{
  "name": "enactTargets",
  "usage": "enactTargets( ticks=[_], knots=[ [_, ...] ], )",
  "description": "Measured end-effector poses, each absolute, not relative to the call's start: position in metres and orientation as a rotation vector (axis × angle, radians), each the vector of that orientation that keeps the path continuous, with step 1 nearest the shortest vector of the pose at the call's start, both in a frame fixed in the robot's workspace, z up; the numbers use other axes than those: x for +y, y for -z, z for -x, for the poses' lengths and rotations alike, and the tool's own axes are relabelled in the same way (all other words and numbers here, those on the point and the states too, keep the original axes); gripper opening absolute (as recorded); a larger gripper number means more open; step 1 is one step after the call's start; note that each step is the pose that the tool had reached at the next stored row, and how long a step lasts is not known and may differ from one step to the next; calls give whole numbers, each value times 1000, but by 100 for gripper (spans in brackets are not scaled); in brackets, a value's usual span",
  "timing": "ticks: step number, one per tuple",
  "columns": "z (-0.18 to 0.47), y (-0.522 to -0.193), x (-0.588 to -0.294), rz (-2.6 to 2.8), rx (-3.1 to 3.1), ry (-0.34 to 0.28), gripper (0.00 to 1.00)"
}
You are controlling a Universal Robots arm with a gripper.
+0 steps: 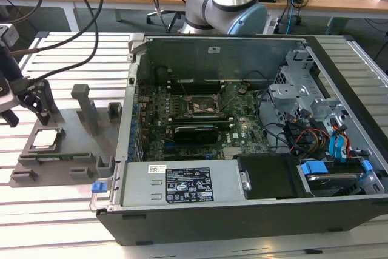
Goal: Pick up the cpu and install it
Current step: 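Pick up the cpu and move it towards the insertion slot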
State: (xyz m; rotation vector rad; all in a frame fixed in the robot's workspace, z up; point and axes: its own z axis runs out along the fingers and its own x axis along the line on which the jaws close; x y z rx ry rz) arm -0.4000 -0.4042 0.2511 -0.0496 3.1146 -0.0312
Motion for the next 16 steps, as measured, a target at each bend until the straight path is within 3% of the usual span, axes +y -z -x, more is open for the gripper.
enactTargets(
  ticks=[16],
  knots=[
    [400,-239,-404,49,3115,31,66]
  ],
)
